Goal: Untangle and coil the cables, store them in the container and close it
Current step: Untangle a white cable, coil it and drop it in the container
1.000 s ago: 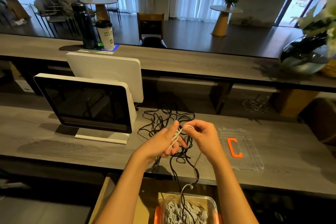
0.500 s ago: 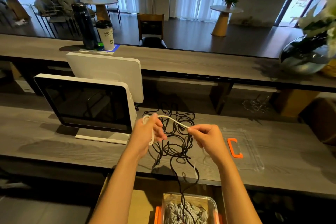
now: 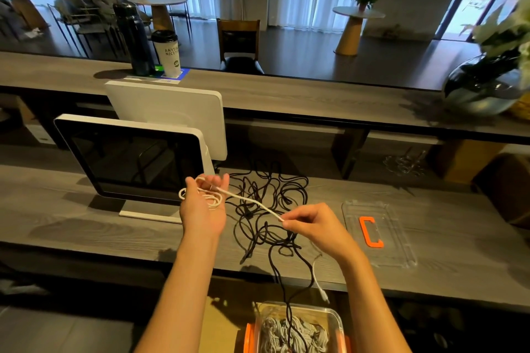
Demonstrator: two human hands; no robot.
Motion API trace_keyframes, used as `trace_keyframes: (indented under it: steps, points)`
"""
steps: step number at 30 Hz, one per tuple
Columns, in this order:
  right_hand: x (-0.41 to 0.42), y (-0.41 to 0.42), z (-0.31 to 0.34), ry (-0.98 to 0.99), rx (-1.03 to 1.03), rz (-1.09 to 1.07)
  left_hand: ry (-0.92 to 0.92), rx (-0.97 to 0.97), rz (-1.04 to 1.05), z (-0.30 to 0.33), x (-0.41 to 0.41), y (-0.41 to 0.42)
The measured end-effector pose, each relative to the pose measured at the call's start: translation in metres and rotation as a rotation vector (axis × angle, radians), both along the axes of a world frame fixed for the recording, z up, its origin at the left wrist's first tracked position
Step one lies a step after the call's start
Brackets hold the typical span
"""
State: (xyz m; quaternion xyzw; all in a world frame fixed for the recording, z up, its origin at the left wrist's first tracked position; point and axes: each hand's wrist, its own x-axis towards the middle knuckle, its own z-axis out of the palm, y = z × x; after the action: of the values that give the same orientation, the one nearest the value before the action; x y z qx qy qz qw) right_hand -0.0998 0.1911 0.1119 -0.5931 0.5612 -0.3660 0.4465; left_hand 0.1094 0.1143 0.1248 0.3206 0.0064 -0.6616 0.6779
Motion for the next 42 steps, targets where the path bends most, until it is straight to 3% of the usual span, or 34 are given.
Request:
trace_keyframes:
  steps: [3, 7, 11, 16, 18, 21, 24, 26, 28, 33, 35, 37, 40, 42]
  points:
    - [-0.002, 0.001, 0.0, 0.004, 0.017, 0.036, -0.145, -0.001, -0.014, -0.001, 0.003, -0.001]
    - [0.001, -0.001, 0.001, 0.003, -0.042, 0.057, -0.839, -0.086, -0.157, -0.008, -0.007, 0.002]
    - [0.012, -0.004, 0.007, -0.149, -0.192, -0.071, -1.416, -0.235, -0.5, -0.012, -0.023, 0.008]
    - [0.019, -0.008, 0.007, -0.214, -0.234, -0.304, -1.576, -0.391, -0.917, -0.009, -0.04, 0.019]
    - [0.019, -0.008, 0.004, -0.202, -0.217, -0.381, -1.502, -0.44, -1.057, -0.009, -0.041, 0.023]
    - [0.019, -0.009, 0.002, -0.187, -0.176, -0.435, -1.164, -0.466, -1.285, -0.011, -0.038, 0.029]
    - [0.017, -0.01, 0.001, -0.184, -0.14, -0.448, -1.137, -0.568, -1.344, -0.01, -0.036, 0.029]
    - [0.014, -0.01, 0.0, -0.173, -0.114, -0.439, -1.048, -0.518, -1.319, -0.012, -0.033, 0.026]
    - [0.011, -0.009, 0.0, -0.132, -0.079, -0.409, -0.941, -0.46, -1.222, -0.015, -0.03, 0.023]
    - [0.007, -0.008, 0.0, -0.119, 0.025, -0.279, -0.973, -0.261, -0.82, -0.015, -0.035, 0.022]
    - [0.006, -0.007, -0.001, -0.117, 0.039, -0.232, -0.829, -0.142, -0.596, -0.017, -0.035, 0.015]
    - [0.004, -0.005, -0.002, -0.125, 0.04, -0.196, -0.566, -0.102, -0.439, -0.016, -0.031, 0.008]
    - [0.006, -0.004, -0.001, -0.126, 0.033, -0.118, -0.131, -0.106, -0.331, -0.009, -0.025, 0.004]
    - [0.008, -0.005, 0.0, -0.133, 0.034, -0.1, -0.047, -0.099, -0.281, -0.005, -0.023, 0.003]
